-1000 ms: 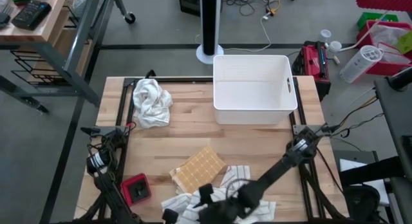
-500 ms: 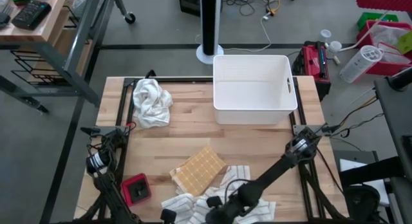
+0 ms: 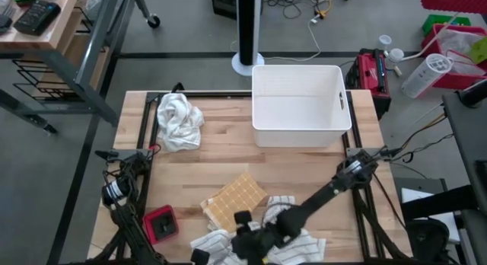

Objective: Fold towel
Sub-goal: Fold the white kitchen towel

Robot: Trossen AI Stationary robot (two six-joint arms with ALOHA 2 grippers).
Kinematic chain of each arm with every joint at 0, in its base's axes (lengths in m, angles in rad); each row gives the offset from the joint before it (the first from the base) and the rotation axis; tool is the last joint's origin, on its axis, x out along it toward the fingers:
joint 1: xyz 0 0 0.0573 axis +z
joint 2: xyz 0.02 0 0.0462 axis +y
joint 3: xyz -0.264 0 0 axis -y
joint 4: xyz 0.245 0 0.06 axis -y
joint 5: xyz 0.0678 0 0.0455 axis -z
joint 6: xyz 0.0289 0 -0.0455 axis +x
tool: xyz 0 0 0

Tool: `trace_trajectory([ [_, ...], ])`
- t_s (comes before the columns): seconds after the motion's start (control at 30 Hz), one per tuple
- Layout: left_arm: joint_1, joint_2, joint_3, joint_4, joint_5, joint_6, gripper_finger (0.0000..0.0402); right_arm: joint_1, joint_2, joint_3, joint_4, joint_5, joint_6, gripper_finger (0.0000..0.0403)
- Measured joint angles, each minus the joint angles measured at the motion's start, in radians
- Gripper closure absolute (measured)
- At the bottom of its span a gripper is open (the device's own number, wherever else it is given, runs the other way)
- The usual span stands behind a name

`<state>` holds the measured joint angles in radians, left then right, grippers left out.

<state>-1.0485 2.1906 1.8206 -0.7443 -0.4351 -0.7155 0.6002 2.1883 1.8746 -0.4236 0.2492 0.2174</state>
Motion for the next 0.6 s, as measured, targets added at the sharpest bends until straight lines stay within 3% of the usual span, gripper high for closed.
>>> trace_trajectory([
  [0.4, 0.000, 0.000, -0.004, 0.004, -0.011, 0.007, 0.0401, -0.117, 0.016, -0.066, -0.011, -0.356, 0.096, 0.0216],
  [0.6, 0.000, 0.000, -0.004, 0.004, -0.025, 0.011, 0.0401, -0.119, 0.064, -0.071, -0.013, -0.388, 0.119, 0.0186],
])
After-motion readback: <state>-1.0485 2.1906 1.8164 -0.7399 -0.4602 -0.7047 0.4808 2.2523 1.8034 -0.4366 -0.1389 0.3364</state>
